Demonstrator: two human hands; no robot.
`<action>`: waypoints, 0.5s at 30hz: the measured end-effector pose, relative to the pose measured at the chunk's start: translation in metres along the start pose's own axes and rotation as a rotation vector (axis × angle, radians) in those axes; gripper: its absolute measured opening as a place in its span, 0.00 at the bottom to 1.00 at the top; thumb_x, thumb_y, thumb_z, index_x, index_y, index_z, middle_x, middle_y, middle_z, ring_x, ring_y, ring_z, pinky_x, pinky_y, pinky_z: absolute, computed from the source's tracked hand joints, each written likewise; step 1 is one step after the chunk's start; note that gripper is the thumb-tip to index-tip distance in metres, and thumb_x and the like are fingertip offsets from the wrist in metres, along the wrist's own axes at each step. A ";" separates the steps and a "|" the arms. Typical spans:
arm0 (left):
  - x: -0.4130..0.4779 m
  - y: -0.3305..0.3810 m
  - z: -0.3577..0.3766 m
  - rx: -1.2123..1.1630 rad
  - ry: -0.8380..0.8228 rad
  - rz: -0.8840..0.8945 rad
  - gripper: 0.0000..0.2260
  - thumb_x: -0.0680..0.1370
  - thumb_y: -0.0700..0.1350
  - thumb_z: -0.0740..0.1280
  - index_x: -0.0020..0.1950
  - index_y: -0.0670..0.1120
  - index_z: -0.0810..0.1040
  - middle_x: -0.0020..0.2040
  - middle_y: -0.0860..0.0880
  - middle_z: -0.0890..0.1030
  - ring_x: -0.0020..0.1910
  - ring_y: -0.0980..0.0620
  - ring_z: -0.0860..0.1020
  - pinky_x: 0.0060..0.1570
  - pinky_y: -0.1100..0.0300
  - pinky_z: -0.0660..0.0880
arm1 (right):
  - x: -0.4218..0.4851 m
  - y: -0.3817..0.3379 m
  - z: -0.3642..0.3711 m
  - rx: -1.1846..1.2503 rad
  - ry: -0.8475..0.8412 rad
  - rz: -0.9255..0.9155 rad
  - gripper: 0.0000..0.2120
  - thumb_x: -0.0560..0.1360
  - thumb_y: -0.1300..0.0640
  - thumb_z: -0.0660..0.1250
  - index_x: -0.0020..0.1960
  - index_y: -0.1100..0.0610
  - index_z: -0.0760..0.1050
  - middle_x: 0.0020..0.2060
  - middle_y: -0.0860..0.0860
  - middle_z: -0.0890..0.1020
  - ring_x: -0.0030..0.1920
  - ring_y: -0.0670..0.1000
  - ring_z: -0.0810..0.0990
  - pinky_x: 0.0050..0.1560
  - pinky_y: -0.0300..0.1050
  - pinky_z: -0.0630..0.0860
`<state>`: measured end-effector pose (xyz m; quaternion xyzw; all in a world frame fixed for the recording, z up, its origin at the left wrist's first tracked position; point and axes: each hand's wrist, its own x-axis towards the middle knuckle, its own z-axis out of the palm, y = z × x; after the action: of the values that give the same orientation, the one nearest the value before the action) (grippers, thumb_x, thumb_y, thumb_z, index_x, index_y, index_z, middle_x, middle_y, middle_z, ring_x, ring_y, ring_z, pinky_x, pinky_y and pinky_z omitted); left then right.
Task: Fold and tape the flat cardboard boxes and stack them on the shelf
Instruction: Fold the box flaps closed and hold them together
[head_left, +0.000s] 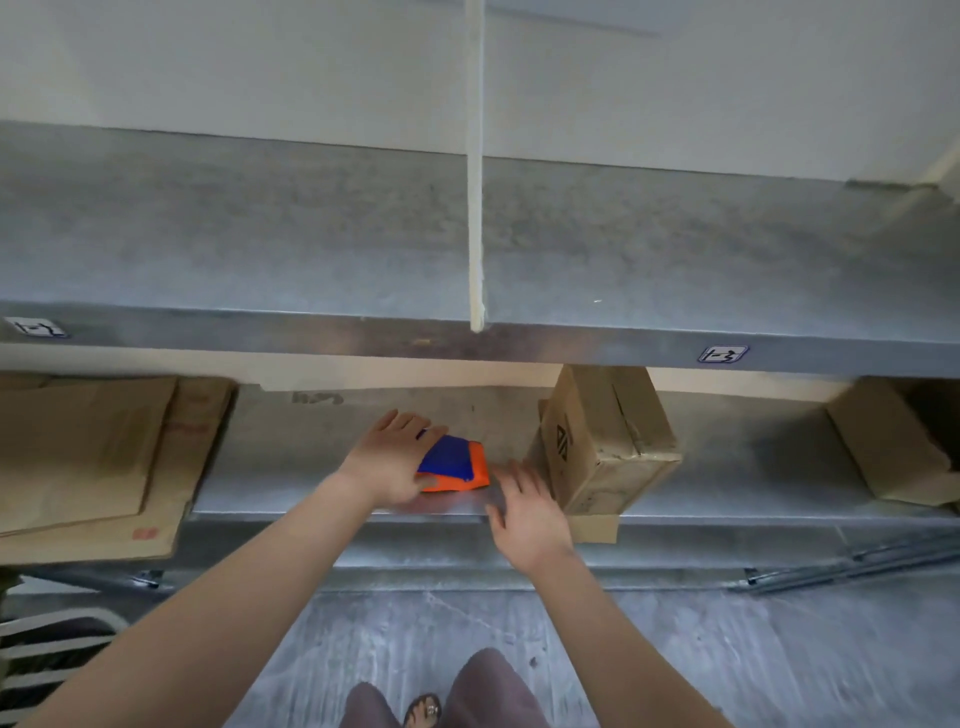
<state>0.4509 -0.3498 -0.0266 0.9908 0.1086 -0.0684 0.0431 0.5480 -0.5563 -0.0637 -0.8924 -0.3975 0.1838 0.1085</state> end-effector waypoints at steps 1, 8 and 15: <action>0.003 -0.001 0.001 -0.023 -0.022 0.005 0.31 0.75 0.60 0.64 0.75 0.50 0.63 0.71 0.48 0.69 0.68 0.45 0.67 0.69 0.53 0.59 | 0.001 0.002 0.001 -0.001 0.003 0.010 0.26 0.81 0.49 0.57 0.77 0.53 0.57 0.77 0.52 0.59 0.78 0.53 0.54 0.73 0.51 0.63; 0.005 -0.006 0.003 -0.212 -0.077 0.006 0.28 0.74 0.55 0.69 0.71 0.49 0.66 0.65 0.49 0.71 0.62 0.47 0.70 0.57 0.53 0.70 | 0.009 0.008 0.008 0.011 0.045 0.095 0.26 0.81 0.48 0.56 0.77 0.51 0.57 0.76 0.50 0.62 0.77 0.53 0.56 0.70 0.47 0.66; -0.008 0.007 0.003 -0.287 -0.001 -0.029 0.26 0.73 0.55 0.70 0.69 0.48 0.69 0.62 0.49 0.73 0.60 0.47 0.72 0.57 0.52 0.69 | 0.014 0.005 0.012 0.089 0.055 0.108 0.22 0.83 0.50 0.52 0.76 0.53 0.61 0.73 0.53 0.66 0.74 0.55 0.62 0.71 0.47 0.65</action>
<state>0.4444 -0.3588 -0.0282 0.9727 0.1318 -0.0535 0.1833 0.5551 -0.5489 -0.0797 -0.9115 -0.3373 0.1823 0.1487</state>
